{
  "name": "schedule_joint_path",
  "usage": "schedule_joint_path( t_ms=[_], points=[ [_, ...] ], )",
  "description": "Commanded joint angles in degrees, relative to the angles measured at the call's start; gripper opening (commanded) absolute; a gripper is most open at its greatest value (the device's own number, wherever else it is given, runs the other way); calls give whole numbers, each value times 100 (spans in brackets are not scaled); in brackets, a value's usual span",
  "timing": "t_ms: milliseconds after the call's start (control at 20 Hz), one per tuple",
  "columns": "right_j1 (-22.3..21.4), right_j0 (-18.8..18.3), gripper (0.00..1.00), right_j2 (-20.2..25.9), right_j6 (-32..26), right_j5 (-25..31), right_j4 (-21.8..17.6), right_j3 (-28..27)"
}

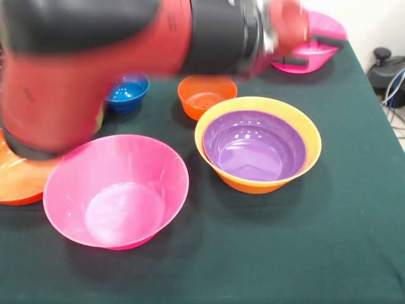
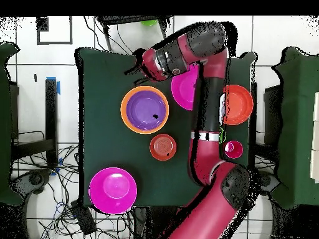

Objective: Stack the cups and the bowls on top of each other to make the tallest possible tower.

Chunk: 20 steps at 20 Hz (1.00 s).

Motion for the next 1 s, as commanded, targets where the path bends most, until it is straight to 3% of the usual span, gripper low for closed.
schedule_joint_path(
  t_ms=[50, 300, 550, 750, 1000],
  points=[
    [-1307, -58, 100, -974, 2676, -1027, 366, 1833],
    [-1754, -184, 100, -1255, 3175, -2140, 132, 2865],
    [-2364, -236, 100, -1748, 3189, -3292, -676, 3618],
    [-2673, -146, 100, -2158, 3016, -3941, -1042, 3853],
    [-2907, 160, 100, -2730, 2555, -4363, -1226, 3727]
  ],
)
